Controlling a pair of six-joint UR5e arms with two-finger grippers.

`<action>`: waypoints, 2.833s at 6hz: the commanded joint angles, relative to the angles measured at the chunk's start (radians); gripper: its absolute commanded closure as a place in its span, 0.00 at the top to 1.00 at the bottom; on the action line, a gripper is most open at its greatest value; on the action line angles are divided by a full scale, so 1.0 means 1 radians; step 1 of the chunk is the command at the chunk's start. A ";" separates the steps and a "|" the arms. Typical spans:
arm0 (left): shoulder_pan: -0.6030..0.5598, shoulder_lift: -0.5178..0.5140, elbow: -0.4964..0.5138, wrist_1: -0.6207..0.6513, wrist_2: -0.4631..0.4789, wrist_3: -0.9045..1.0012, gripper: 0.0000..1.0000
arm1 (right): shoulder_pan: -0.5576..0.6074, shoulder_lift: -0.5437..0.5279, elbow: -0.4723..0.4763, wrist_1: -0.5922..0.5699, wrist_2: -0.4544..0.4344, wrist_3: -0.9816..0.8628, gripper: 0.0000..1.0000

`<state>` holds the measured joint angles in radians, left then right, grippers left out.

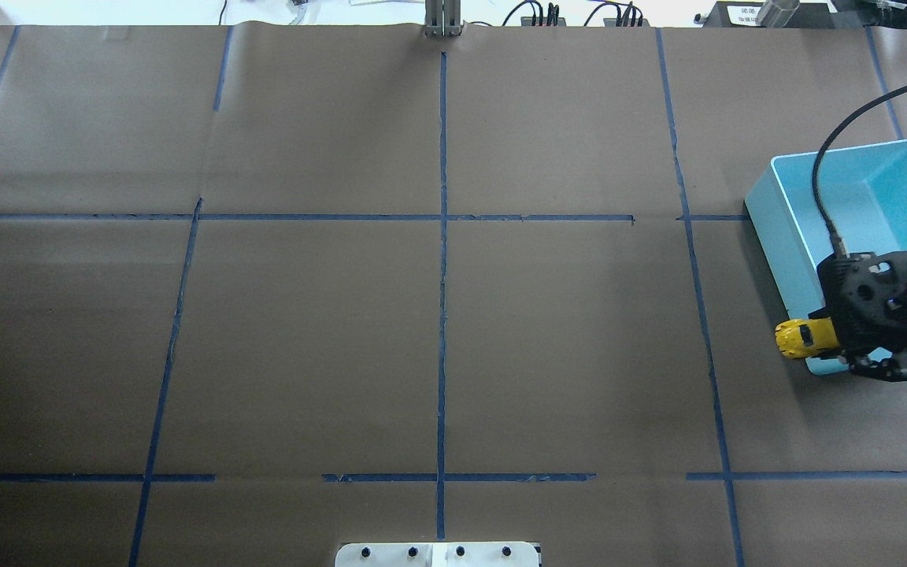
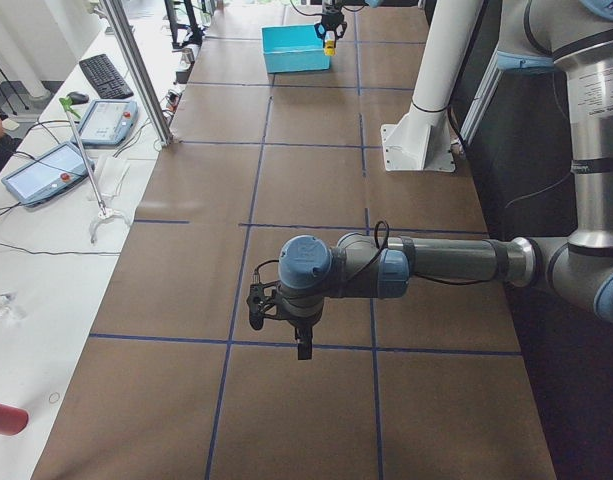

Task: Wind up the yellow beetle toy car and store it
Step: 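Lift the car with the right gripper and carry it into the bin, then lower the car onto the bin floor and open the right gripper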

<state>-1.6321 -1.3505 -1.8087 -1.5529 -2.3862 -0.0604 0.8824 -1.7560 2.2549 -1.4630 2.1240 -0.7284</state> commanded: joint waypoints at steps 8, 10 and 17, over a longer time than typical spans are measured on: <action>-0.002 0.001 0.008 0.005 -0.002 0.159 1.00 | 0.221 0.148 -0.542 0.161 0.066 -0.233 0.02; -0.002 0.004 0.005 0.005 -0.002 0.159 1.00 | 0.195 0.165 -0.573 0.162 0.066 -0.233 0.03; -0.002 0.002 0.008 0.005 -0.001 0.159 1.00 | 0.182 0.208 -0.620 0.162 0.068 -0.230 1.00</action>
<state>-1.6337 -1.3484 -1.8009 -1.5478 -2.3869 0.0982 1.0636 -1.5470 1.6287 -1.3008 2.1917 -0.9552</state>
